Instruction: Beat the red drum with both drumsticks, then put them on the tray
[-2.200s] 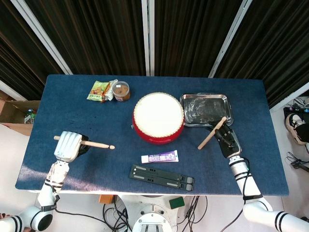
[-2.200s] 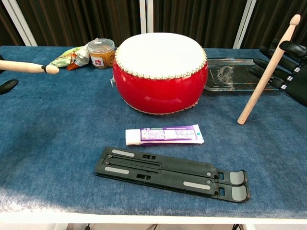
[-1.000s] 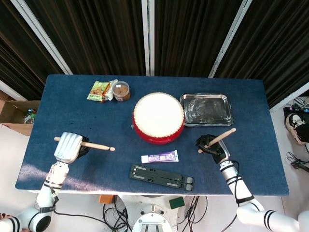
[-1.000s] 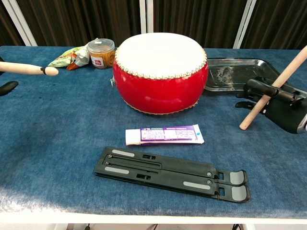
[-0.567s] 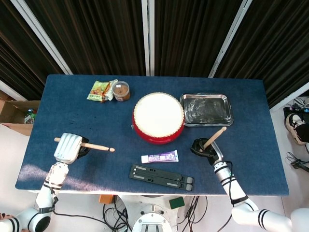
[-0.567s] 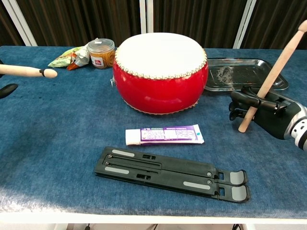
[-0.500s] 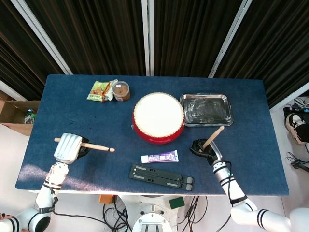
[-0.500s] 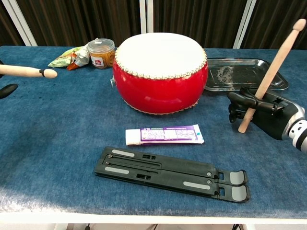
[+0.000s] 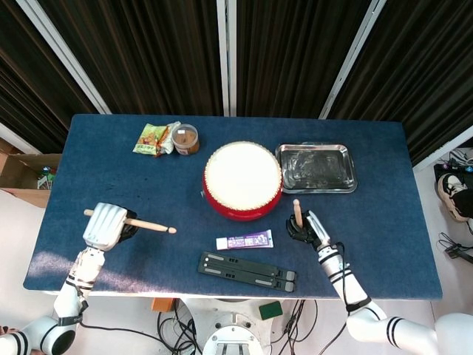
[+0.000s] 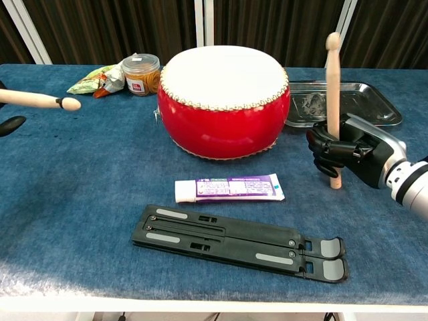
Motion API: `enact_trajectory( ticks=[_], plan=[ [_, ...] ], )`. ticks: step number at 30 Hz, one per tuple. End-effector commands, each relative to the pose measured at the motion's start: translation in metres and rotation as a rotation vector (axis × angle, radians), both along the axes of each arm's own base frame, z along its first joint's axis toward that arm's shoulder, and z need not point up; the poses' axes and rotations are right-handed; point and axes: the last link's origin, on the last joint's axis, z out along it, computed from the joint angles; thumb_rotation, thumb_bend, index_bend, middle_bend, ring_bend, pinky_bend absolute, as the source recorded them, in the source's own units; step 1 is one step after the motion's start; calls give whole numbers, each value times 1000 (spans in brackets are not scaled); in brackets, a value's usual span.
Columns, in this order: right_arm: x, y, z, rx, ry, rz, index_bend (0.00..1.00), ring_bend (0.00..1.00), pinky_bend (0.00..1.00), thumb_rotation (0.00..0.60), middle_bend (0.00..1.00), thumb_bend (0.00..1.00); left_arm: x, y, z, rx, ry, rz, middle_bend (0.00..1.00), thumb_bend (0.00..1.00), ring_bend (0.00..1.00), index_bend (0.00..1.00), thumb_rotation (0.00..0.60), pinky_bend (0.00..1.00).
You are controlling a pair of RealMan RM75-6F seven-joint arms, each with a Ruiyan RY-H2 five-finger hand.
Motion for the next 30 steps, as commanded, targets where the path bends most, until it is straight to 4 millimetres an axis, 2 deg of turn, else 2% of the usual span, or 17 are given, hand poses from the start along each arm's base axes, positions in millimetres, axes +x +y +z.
enact_trajectory(
  ticks=[1,8,13,16,21,24,30],
  plan=[
    [-1,-10,27,-52,251,140,1000,1000,1000,600,1000,920,1,2,2,-9,37,-21,1000,382,1000,1000,600,1000],
    [-2,-25,92,-45,671,289,1000,1000,1000,600,1000,929,13,13,10,-15,98,-79,1000,382,1000,1000,600,1000],
    [15,-39,140,-48,892,360,1000,1000,1000,600,1000,929,33,27,14,-26,103,-132,1000,383,1000,1000,600,1000],
    [30,-55,164,-66,1009,400,1000,1000,1000,600,1000,929,49,42,12,-35,101,-153,1000,383,1000,1000,600,1000],
    [69,-86,188,-64,1103,451,1000,1000,1000,600,1000,929,81,74,-3,-56,84,-161,1000,383,1000,1000,600,1000],
    [90,-103,196,-62,1164,481,1000,1000,1000,600,1000,929,97,92,-14,-66,71,-141,1000,383,1000,1000,600,1000],
    [121,-127,187,-54,1245,504,1000,1000,1000,600,1000,929,118,122,-34,-81,70,-87,1000,385,1000,1000,600,1000]
  ],
)
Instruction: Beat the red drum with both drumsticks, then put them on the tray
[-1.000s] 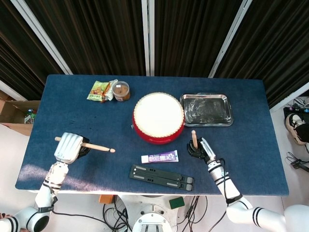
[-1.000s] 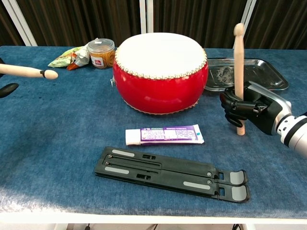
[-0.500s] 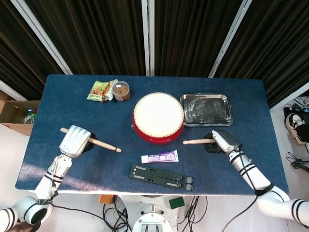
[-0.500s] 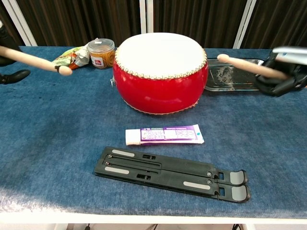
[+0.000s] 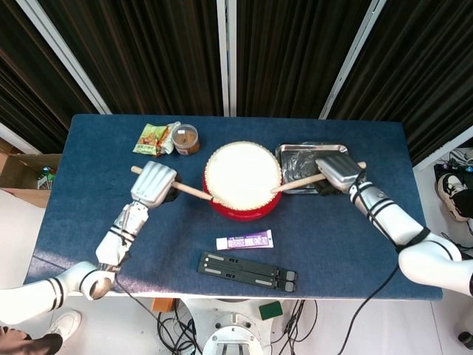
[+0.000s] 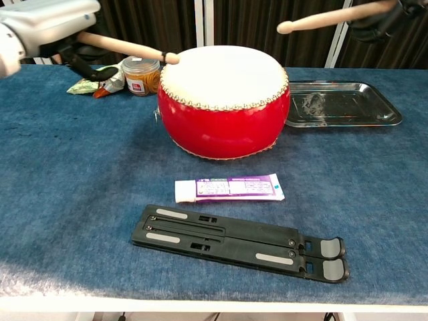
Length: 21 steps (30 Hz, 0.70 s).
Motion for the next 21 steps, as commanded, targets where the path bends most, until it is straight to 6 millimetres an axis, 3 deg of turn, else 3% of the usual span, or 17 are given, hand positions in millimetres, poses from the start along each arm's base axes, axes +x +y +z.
enact_trajectory(
  ticks=[1,9,13,18,21],
  plan=[
    [24,-19,-9,-1,68,20,1000,1000,1000,600,1000,929,16,19,-12,-2,4,24,1000,385,1000,1000,600,1000],
    [21,-37,-62,-8,293,71,1000,1000,1000,600,1000,929,18,28,-4,21,33,54,1000,384,1000,1000,600,1000],
    [19,-40,-74,-69,423,118,1000,1000,1000,600,1000,929,19,32,-13,9,72,65,1000,384,1000,1000,600,1000],
    [44,-44,-43,-195,212,57,1000,1000,1000,600,1000,929,20,36,-44,17,179,67,1000,384,1000,1000,600,1000],
    [47,-44,-24,-232,128,38,1000,1000,1000,600,1000,929,21,37,-50,23,226,75,1000,383,1000,1000,600,1000]
  ],
)
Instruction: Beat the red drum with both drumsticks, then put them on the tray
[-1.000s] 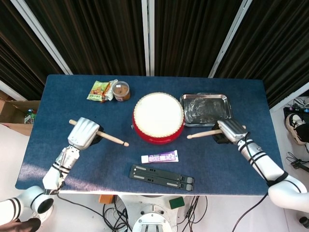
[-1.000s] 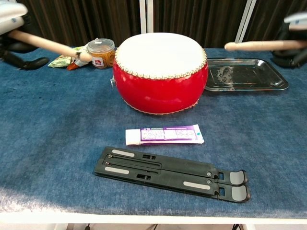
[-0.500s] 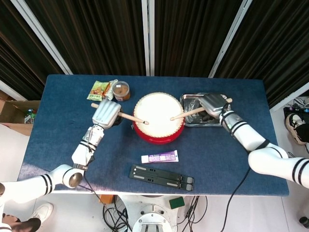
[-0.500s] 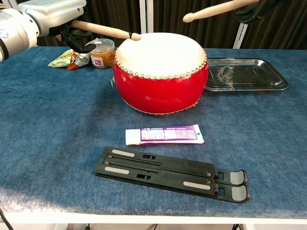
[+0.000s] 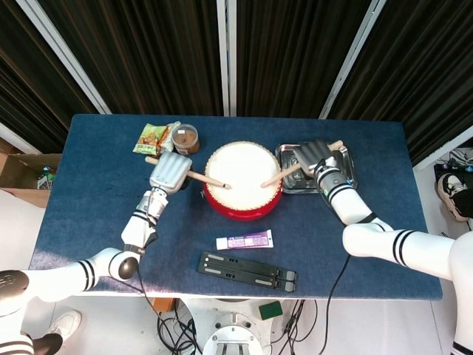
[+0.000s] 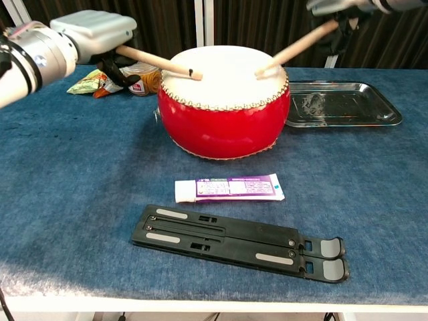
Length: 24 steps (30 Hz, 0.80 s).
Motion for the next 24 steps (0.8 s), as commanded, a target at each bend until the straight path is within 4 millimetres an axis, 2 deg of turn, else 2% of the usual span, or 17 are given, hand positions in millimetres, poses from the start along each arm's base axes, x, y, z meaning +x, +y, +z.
enact_trajectory(
  ticks=[1,4,8,11,14,18,19,22,24],
  plan=[
    [15,-3,31,-92,-188,-13,1000,1000,1000,600,1000,929,3,2,-10,8,54,9,1000,383,1000,1000,600,1000],
    [4,-4,22,-64,-153,-30,1000,1000,1000,600,1000,929,6,3,10,59,6,15,1000,382,1000,1000,600,1000],
    [-15,-5,-12,4,-7,-36,1000,1000,1000,600,1000,929,13,4,40,117,-78,9,1000,382,1000,1000,600,1000],
    [-19,-7,-25,7,79,-11,1000,1000,1000,600,1000,929,17,4,42,113,-87,5,1000,382,1000,1000,600,1000],
    [-5,-9,-18,-40,18,-6,1000,1000,1000,600,1000,929,19,4,21,63,-52,11,1000,382,1000,1000,600,1000],
    [18,-9,17,-123,-157,21,1000,1000,1000,600,1000,929,15,5,-18,-11,57,25,1000,382,1000,1000,600,1000],
    [21,-8,23,-131,-185,26,1000,1000,1000,600,1000,929,14,6,-23,-10,82,23,1000,383,1000,1000,600,1000],
    [22,-8,29,-131,-213,31,1000,1000,1000,600,1000,929,16,10,-18,25,69,31,1000,383,1000,1000,600,1000],
    [16,-9,18,-104,-179,22,1000,1000,1000,600,1000,929,19,11,-2,62,11,36,1000,383,1000,1000,600,1000]
  ],
)
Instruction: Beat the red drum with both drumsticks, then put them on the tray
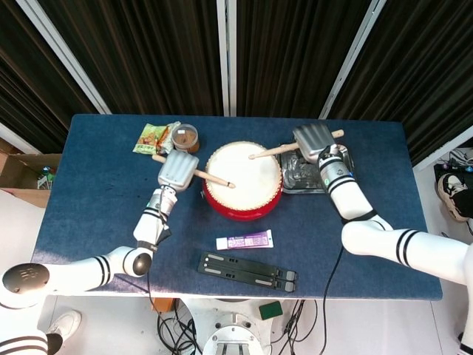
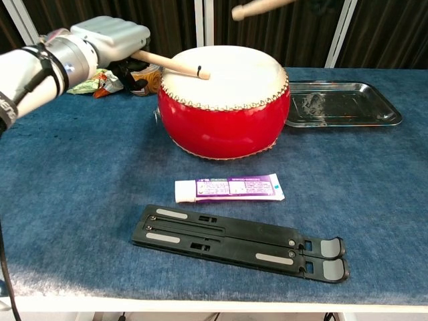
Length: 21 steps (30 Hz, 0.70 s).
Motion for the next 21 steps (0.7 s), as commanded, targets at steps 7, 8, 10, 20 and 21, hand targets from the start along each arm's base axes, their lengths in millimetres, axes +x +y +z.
enact_trajectory(
  ticks=[7,8,10,20,21],
  plan=[
    [-34,-1,-60,107,233,-24,1000,1000,1000,600,1000,929,16,-3,47,75,-140,-35,1000,383,1000,1000,600,1000],
    [-33,-1,-60,100,236,-24,1000,1000,1000,600,1000,929,17,-4,44,67,-130,-37,1000,383,1000,1000,600,1000],
    [-26,-3,-52,65,189,-26,1000,1000,1000,600,1000,929,17,-6,31,33,-105,-32,1000,383,1000,1000,600,1000],
    [-13,2,-19,22,55,-2,1000,1000,1000,600,1000,929,12,3,22,50,-72,6,1000,383,1000,1000,600,1000],
    [-18,2,-28,41,86,-6,1000,1000,1000,600,1000,929,14,3,32,73,-92,-1,1000,383,1000,1000,600,1000]
  ],
)
